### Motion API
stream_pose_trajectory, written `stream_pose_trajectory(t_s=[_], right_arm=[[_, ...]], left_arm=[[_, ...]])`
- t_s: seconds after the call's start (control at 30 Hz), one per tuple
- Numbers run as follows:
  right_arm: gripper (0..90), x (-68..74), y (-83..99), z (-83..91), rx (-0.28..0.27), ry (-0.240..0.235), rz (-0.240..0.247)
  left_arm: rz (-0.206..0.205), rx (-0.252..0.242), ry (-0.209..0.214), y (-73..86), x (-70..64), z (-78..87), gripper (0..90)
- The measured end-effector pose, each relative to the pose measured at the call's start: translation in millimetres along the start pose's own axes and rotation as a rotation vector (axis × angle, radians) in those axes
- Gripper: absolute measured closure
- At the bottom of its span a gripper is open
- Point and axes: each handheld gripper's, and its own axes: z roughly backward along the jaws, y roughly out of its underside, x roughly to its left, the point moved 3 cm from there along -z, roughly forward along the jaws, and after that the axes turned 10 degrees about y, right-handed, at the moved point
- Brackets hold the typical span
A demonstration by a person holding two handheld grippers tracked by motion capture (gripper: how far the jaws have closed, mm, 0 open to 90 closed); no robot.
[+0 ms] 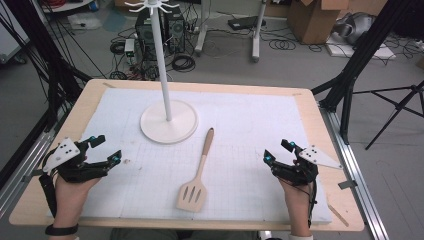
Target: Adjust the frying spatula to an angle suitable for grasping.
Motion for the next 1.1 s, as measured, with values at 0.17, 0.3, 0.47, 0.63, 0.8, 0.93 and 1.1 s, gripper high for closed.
stream_pose_trajectory(t_s=[0.17,0.3,0.47,0.63,0.8,0.93,1.1], right_arm=[[21.5,-0.3,0.0,-1.1,-0.003,0.001,0.005],[21.5,-0.5,-0.1,-0.7,-0.003,-0.001,0.001],[21.5,-0.5,0.0,-1.2,-0.001,0.001,0.004],[21.5,-0.4,-0.1,-1.1,-0.003,0.000,0.004],[21.5,-1.8,-0.2,0.3,0.000,0.002,-0.007],[21.5,-1.6,-0.3,0.0,-0.004,0.002,0.000],[21.5,-1.4,-0.1,-0.5,-0.003,0.003,0.004]], left_arm=[[0.006,-0.001,0.024,-8.0,-8.4,-10.0,20.2],[0.020,-0.006,0.040,-12.9,-13.7,-17.6,20.4],[0.023,0.002,0.063,-18.8,-23.8,-33.2,20.5],[0.012,0.029,0.102,-24.7,-38.7,-55.7,20.8],[0.023,0.052,0.122,-24.4,-46.2,-70.2,22.5],[0.032,0.079,0.145,-21.2,-53.8,-84.0,23.4],[0.045,0.114,0.167,-17.8,-63.2,-99.4,23.4]])
